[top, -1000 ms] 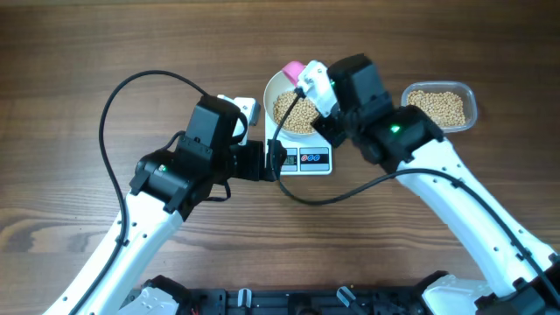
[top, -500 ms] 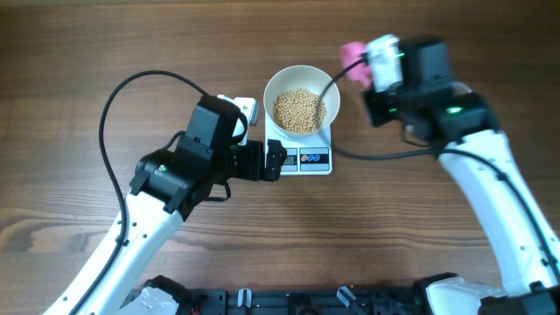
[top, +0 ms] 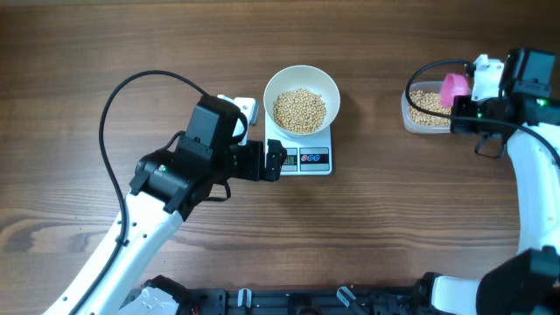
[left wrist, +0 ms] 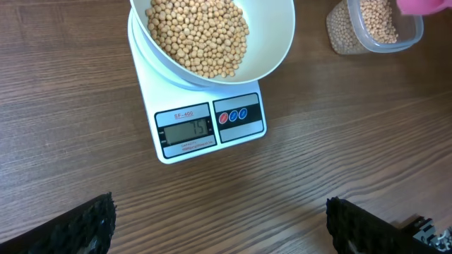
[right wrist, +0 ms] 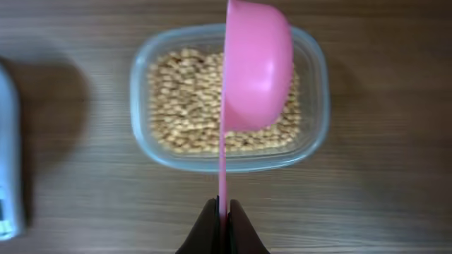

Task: Scoop item into bowl and weigh 150g on scale
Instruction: 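Carry the empty pink scoop back to the soybean tub with the right gripper, then lower the scoop into the soybeans and fill it, then lift the filled scoop and move it over the white bowl, then tip the scoop to pour soybeans into the bowl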

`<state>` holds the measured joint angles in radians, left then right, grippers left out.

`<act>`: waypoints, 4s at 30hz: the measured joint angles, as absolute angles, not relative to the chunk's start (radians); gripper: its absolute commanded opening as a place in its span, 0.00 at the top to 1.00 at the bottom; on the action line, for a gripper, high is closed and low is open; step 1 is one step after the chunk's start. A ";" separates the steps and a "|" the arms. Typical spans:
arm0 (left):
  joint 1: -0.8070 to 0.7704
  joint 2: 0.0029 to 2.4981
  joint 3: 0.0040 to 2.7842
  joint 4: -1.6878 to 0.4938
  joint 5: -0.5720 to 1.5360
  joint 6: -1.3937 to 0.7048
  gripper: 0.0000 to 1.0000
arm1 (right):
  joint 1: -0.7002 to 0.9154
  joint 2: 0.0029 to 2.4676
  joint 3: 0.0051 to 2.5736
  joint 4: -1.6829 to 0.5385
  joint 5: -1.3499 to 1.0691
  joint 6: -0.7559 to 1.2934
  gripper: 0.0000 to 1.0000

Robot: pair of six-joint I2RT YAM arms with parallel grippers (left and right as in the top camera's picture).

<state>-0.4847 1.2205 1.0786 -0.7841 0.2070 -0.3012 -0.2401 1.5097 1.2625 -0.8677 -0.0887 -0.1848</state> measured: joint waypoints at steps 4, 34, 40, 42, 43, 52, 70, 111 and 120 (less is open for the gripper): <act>-0.485 1.221 1.079 -0.785 0.207 -0.301 0.00 | -0.240 1.583 1.262 -0.852 -0.043 -0.176 0.96; -0.485 1.221 1.079 -0.785 0.207 -0.301 0.00 | -0.289 1.717 1.262 -0.929 -0.440 -0.078 0.96; -0.484 1.221 1.079 -0.785 0.207 -0.301 0.00 | -0.393 1.717 1.239 -0.938 -0.608 -0.077 0.96; -0.484 1.221 1.079 -0.784 0.207 -0.301 0.00 | -0.449 1.717 1.184 -0.905 -0.686 -0.080 0.96; -0.485 1.221 1.079 -0.785 0.207 -0.301 0.00 | -0.471 1.717 1.169 -0.895 -0.714 -0.080 0.96; -0.485 1.221 1.079 -0.784 0.207 -0.301 0.00 | -0.635 1.718 1.093 -0.803 -0.930 -0.030 0.96; -0.484 1.220 1.079 -0.785 0.207 -0.301 0.00 | -0.717 1.718 1.092 -0.856 -1.352 -0.063 0.96; -0.485 1.221 1.079 -0.785 0.207 -0.301 0.00 | 0.213 1.486 1.119 -0.572 -0.546 0.119 0.96; -0.485 1.221 1.079 -0.785 0.207 -0.301 0.00 | 0.294 1.486 1.119 -0.512 -0.413 0.020 0.96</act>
